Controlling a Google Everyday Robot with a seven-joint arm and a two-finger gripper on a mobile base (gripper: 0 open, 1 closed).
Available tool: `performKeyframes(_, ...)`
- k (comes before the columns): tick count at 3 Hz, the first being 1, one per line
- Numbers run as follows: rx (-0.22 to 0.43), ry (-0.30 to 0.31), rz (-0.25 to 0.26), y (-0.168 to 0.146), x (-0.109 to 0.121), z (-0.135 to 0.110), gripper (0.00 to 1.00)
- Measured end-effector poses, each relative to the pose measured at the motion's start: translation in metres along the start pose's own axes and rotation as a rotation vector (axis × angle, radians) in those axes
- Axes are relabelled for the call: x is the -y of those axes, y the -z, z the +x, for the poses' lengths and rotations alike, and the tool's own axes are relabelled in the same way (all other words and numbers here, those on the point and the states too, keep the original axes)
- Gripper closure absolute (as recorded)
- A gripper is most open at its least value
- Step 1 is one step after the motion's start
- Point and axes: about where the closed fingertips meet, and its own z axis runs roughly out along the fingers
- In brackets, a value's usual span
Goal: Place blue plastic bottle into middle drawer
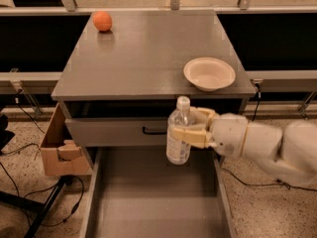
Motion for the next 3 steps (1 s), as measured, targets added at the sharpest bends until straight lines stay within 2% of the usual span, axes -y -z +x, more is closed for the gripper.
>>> performKeyframes(1,0.09,-0.128,0.028,-0.018,-0.01,0.097,1.0)
performKeyframes(2,0.136,-0.201,0.038,-0.035,-0.01,0.152,1.0)
performKeyframes(3,0.136,-0.201,0.038,-0.035,-0.01,0.152,1.0)
